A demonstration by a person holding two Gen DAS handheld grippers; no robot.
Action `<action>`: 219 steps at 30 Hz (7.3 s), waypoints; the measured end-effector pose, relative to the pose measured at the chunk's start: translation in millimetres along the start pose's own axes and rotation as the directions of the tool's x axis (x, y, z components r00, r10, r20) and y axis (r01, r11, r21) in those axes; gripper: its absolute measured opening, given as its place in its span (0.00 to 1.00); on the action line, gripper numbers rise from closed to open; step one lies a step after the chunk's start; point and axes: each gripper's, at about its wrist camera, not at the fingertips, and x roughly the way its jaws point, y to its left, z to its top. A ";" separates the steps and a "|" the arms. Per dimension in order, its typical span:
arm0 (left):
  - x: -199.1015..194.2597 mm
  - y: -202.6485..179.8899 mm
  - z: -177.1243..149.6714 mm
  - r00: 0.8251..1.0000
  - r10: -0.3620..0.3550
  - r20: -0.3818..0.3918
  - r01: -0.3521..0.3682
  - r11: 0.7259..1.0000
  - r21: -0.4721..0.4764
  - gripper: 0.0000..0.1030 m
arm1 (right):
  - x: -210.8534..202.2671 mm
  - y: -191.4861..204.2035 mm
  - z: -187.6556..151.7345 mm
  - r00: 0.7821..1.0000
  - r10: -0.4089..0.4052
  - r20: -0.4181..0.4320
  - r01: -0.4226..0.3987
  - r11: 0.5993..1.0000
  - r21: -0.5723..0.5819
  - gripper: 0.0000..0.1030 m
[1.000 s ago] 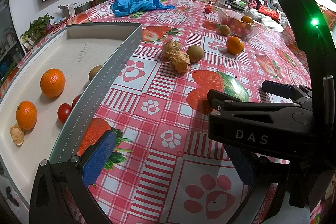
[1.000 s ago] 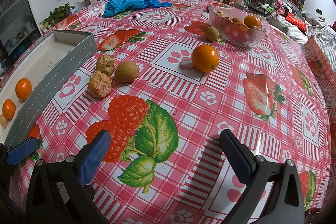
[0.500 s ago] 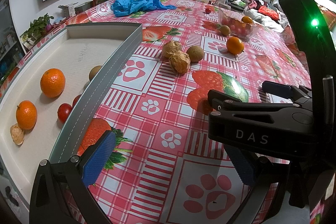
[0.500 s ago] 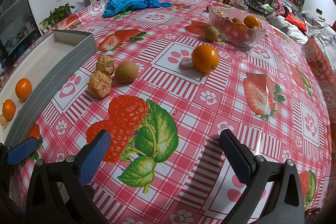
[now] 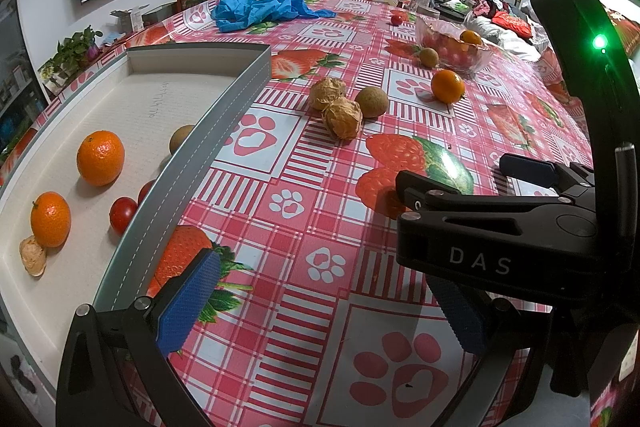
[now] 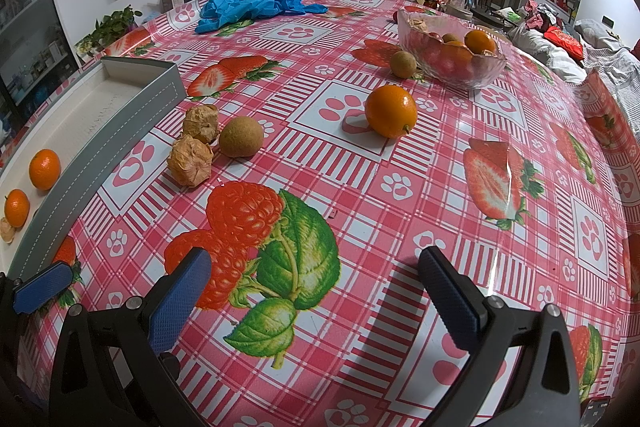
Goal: Organize fruits
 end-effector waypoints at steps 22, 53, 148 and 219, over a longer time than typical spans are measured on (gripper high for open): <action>-0.4 0.4 -0.1 1.000 0.000 0.000 0.000 1.000 0.000 0.99 | 0.2 0.2 -0.4 1.000 0.000 0.000 0.000 1.000 0.000 1.00; -15.8 9.2 10.9 0.998 -0.037 -0.058 0.039 0.999 0.028 0.99 | 0.0 -1.5 0.2 1.000 0.013 -0.025 -0.013 1.000 -0.007 1.00; -39.5 164.6 55.0 0.994 0.098 -0.043 -0.102 0.988 -0.116 0.25 | -34.2 148.7 76.7 0.917 0.378 -0.126 -0.373 0.926 0.056 0.37; 13.4 -30.5 91.7 0.988 0.038 -0.147 -0.015 0.988 0.156 0.89 | -14.9 -75.0 -11.2 0.988 -0.140 -0.059 0.149 0.971 0.187 0.91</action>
